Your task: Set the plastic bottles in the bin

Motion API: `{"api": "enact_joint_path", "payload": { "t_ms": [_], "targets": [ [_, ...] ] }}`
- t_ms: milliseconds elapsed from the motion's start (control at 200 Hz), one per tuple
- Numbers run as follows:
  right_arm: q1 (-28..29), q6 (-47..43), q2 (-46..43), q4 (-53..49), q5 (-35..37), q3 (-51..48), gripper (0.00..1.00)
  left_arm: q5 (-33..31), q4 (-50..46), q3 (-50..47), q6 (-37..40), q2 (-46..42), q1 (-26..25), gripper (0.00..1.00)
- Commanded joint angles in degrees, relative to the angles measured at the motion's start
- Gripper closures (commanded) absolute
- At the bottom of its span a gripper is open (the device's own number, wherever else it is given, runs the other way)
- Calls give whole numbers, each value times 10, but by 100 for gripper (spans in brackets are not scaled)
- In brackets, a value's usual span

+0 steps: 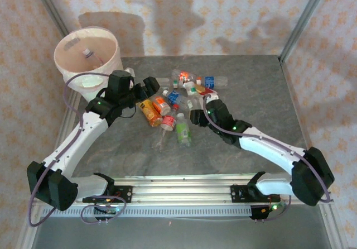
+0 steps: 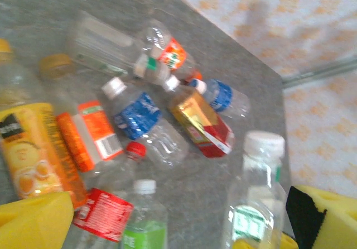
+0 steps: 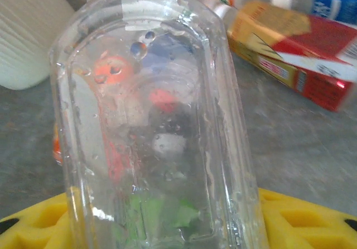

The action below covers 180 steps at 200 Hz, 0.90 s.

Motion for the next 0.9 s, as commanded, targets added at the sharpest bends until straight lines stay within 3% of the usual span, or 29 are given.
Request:
{"api": "enact_joint_path", "payload": {
  "t_ms": [0,75,220,420,681,796,896],
  "targets": [
    [2,-12,24,70,-42,37,53,98,64,-5,22,-1,-2,0],
    [2,-17,42,88,-64,58,53,130,92,-7,22,2,-2,0],
    [2,-21,76,127,-106,89,53,112,91,-5,25,9,-3,0],
    [5,-2,102,189,-177,108,53,149,150,3,13,46,-12,0],
    [19,-5,102,208,-175,113,53,128,108,42,59,96,-56,0],
    [22,-5,102,218,-175,108,53,141,122,40,50,104,-59,5],
    [23,-6,101,224,-177,104,52,140,131,37,39,108,-59,16]
  ]
}}
